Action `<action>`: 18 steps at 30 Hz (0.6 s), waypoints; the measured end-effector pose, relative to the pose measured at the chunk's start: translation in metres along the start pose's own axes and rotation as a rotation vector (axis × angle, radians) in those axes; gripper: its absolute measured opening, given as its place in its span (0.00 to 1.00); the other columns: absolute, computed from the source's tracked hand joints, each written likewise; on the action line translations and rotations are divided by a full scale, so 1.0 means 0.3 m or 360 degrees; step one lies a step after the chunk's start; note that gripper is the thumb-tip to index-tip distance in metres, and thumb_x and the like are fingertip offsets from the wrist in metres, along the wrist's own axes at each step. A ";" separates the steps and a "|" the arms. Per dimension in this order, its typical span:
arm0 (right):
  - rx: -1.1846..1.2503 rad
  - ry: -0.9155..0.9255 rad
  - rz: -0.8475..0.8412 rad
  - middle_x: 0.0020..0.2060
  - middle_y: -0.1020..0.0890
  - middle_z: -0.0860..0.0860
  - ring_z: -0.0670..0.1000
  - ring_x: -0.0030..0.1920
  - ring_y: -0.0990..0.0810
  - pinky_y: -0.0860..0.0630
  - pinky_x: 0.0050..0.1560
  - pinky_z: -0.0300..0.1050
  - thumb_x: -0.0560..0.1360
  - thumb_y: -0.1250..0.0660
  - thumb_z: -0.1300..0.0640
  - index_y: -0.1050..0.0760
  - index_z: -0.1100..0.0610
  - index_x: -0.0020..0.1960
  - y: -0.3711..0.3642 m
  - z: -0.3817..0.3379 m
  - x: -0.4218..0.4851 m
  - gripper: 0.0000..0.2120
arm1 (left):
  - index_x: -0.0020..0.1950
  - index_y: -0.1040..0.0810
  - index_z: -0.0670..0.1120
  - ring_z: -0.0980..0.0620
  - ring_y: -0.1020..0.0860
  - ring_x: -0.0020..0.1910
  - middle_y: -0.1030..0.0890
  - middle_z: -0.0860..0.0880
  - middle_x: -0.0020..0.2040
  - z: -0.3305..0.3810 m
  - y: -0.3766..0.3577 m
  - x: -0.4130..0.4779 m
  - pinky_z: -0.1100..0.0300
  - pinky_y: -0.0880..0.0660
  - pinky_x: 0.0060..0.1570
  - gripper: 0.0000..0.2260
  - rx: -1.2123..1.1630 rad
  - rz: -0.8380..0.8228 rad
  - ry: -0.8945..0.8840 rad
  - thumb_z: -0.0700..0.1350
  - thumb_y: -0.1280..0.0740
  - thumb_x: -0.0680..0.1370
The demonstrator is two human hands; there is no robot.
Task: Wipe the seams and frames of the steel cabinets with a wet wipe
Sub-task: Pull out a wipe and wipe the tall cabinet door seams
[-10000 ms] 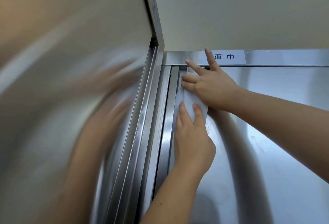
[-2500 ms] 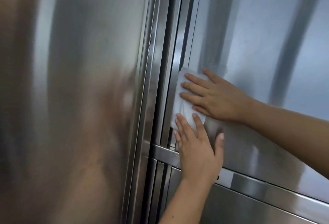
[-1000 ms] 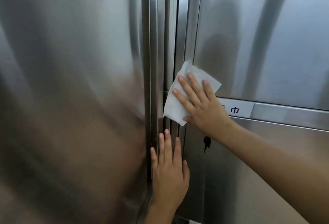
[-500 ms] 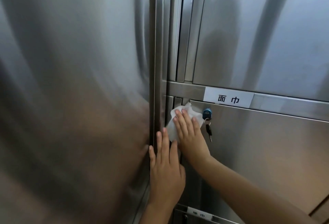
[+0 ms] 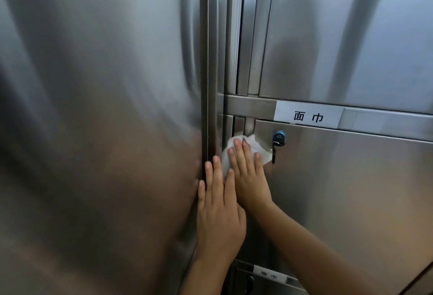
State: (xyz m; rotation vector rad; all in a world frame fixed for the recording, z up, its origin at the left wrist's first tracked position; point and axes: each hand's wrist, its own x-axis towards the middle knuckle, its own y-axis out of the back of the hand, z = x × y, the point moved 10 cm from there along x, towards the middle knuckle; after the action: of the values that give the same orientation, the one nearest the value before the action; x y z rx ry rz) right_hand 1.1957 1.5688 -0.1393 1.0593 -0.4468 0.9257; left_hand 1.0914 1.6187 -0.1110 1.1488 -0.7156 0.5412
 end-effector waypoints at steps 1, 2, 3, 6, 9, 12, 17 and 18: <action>0.0000 0.0020 -0.0029 0.72 0.67 0.65 0.63 0.73 0.66 0.61 0.71 0.59 0.75 0.45 0.45 0.67 0.65 0.74 -0.019 -0.014 -0.030 0.43 | 0.70 0.37 0.43 0.43 0.47 0.74 0.43 0.41 0.74 -0.001 0.002 -0.005 0.52 0.53 0.71 0.26 -0.0012 -0.0004 -0.0016 0.41 0.46 0.71; 0.0019 0.0014 -0.0030 0.72 0.66 0.64 0.63 0.73 0.67 0.61 0.71 0.59 0.75 0.46 0.45 0.67 0.65 0.74 -0.025 -0.020 -0.046 0.42 | 0.69 0.36 0.43 0.43 0.46 0.74 0.42 0.41 0.74 -0.002 0.004 -0.010 0.53 0.53 0.71 0.25 -0.0013 -0.0008 -0.0029 0.41 0.47 0.71; 0.0048 -0.0001 -0.0015 0.73 0.65 0.64 0.62 0.73 0.66 0.60 0.71 0.59 0.75 0.47 0.45 0.68 0.65 0.74 -0.021 -0.021 -0.044 0.42 | 0.69 0.36 0.43 0.43 0.46 0.74 0.42 0.41 0.74 -0.004 0.006 -0.014 0.54 0.53 0.71 0.25 -0.0005 -0.0013 -0.0035 0.41 0.47 0.71; 0.0135 -0.0130 0.0142 0.74 0.53 0.61 0.61 0.74 0.57 0.52 0.71 0.59 0.76 0.49 0.45 0.62 0.64 0.75 0.064 0.024 0.053 0.38 | 0.70 0.36 0.42 0.44 0.47 0.74 0.42 0.41 0.74 -0.015 0.004 -0.018 0.55 0.55 0.72 0.26 -0.0009 -0.0047 -0.0017 0.41 0.47 0.71; 0.0185 -0.0228 0.0251 0.74 0.52 0.59 0.59 0.74 0.56 0.52 0.70 0.60 0.75 0.45 0.43 0.56 0.63 0.74 0.139 0.090 0.176 0.38 | 0.71 0.37 0.42 0.45 0.49 0.75 0.44 0.42 0.75 -0.016 0.000 -0.013 0.55 0.55 0.72 0.27 0.0002 -0.0053 -0.0011 0.42 0.47 0.71; 0.0158 -0.0155 0.0207 0.74 0.59 0.59 0.60 0.74 0.64 0.60 0.69 0.60 0.76 0.48 0.41 0.67 0.63 0.74 0.117 0.091 0.181 0.42 | 0.71 0.38 0.42 0.46 0.49 0.75 0.44 0.42 0.75 -0.018 -0.004 -0.015 0.55 0.56 0.72 0.27 0.0000 -0.0077 -0.0017 0.42 0.47 0.71; 0.0149 -0.0074 0.0132 0.74 0.50 0.59 0.59 0.73 0.51 0.55 0.70 0.63 0.73 0.43 0.42 0.68 0.62 0.74 0.051 0.035 0.063 0.46 | 0.70 0.36 0.42 0.45 0.47 0.74 0.42 0.41 0.74 -0.016 0.005 -0.016 0.55 0.56 0.72 0.25 0.0008 -0.0080 -0.0020 0.42 0.47 0.72; 0.0150 -0.0054 0.0125 0.74 0.50 0.59 0.58 0.73 0.51 0.56 0.70 0.64 0.73 0.41 0.42 0.68 0.62 0.74 0.045 0.030 0.048 0.47 | 0.70 0.35 0.42 0.45 0.46 0.74 0.41 0.40 0.74 -0.015 0.008 -0.016 0.54 0.56 0.71 0.25 0.0008 -0.0076 -0.0021 0.42 0.47 0.72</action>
State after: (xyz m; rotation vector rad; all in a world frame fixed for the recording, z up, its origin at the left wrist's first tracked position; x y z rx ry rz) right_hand 1.1937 1.5695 -0.1176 1.1513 -0.4792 1.0074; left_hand 1.0875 1.6235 -0.1141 1.1722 -0.6966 0.4958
